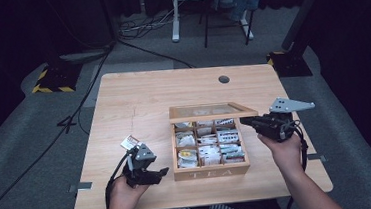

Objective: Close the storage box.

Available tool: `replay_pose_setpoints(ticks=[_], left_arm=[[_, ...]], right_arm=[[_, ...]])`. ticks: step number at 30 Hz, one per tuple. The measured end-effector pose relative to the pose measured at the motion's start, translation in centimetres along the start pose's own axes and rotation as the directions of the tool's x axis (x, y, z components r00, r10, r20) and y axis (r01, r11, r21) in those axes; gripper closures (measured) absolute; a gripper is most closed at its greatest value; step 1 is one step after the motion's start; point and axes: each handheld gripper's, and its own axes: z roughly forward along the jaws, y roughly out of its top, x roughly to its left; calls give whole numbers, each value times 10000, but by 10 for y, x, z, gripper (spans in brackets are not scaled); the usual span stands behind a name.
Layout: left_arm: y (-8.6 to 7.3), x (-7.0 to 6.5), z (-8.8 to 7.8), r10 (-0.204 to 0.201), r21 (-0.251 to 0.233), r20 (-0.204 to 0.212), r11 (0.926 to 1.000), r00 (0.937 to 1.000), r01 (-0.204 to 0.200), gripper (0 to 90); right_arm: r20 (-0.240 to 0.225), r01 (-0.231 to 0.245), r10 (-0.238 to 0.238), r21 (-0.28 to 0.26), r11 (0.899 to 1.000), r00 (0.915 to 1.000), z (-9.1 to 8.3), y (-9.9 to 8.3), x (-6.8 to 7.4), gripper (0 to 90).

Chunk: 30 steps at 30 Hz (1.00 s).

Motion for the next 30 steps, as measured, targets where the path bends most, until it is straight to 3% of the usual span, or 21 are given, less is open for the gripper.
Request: replay_pose_setpoints(ticks=[5, 14, 16, 25, 30], left_arm=[[-6, 4, 9, 269, 243, 264, 9993, 9993, -276, 363], [-18, 16, 22, -16, 730, 90, 9973, 10000, 9, 351], [-19, 16, 22, -4, 671, 134, 9977, 9999, -5, 340], [-25, 10, 31, 768, -39, -523, 9970, 9957, -771, 270], [-29, 13, 33, 909, -466, -418, 9946, 9950, -928, 250]], right_arm=[[-75, 49, -48, 136, 9999, 10000, -1, -1, 0, 900], [-298, 43, -28, 515, 9987, 9996, -2, -2, 0, 900], [-241, 72, -58, 611, 9981, 9997, -3, -2, 0, 900], [-369, -86, 123, 986, 9951, 9992, -9, -4, -3, 867], [-413, -167, 215, 1134, 9934, 9989, -10, -3, -2, 844]])
